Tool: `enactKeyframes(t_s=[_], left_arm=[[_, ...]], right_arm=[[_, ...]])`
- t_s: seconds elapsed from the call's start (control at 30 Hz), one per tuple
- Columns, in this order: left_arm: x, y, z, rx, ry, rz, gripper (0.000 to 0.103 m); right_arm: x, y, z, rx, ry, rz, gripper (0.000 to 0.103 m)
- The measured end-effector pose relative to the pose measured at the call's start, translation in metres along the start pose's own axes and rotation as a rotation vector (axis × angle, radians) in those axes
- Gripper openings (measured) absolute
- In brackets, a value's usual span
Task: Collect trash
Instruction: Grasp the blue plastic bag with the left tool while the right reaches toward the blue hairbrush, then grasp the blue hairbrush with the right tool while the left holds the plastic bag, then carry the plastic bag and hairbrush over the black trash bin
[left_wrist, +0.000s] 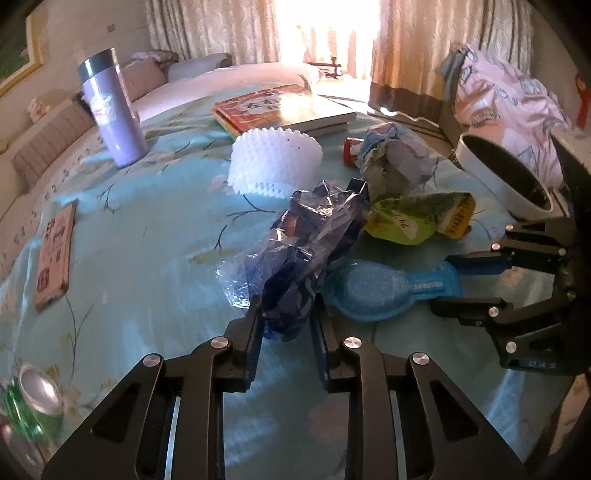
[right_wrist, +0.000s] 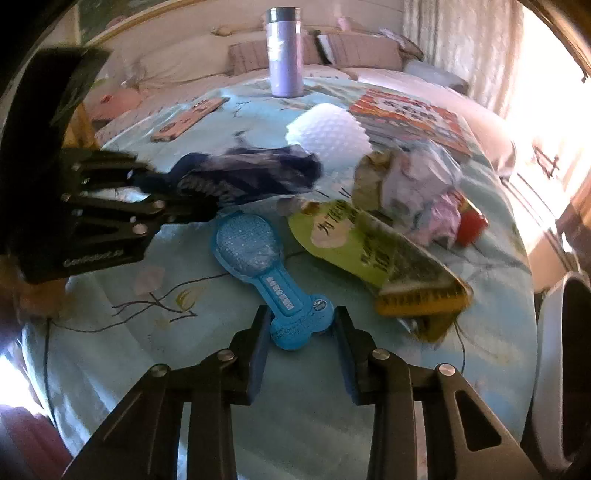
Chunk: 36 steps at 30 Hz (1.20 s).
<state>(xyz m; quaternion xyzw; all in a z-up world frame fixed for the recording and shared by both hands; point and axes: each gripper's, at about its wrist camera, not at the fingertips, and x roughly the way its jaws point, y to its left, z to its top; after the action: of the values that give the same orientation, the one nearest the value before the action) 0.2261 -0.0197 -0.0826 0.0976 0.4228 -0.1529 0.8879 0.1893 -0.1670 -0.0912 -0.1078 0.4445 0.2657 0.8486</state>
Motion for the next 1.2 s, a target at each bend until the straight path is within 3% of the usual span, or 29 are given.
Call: enactKeyframes(t_s=[0.17, 0.37, 0.8, 1.2], left_arm=[[-0.021, -0.005, -0.005, -0.057, -0.032, -0.037, 0.022], [-0.042, -0.033, -0.007, -0.058, -0.066, -0.106, 0.022], [-0.043, -0.096, 0.007, -0.033, -0.061, -0.222, 0.022], [-0.033, -0.148, 0.032, 0.026, -0.054, -0.274, 0.022]], right_arm=[[-0.016, -0.006, -0.018, 0.092, -0.026, 0.028, 0.034], [-0.047, -0.018, -0.046, 0.217, -0.097, 0.018, 0.034], [-0.108, -0.071, -0.105, 0.434, -0.197, -0.093, 0.034], [-0.137, -0.119, -0.122, 0.536, -0.248, -0.158, 0.034]])
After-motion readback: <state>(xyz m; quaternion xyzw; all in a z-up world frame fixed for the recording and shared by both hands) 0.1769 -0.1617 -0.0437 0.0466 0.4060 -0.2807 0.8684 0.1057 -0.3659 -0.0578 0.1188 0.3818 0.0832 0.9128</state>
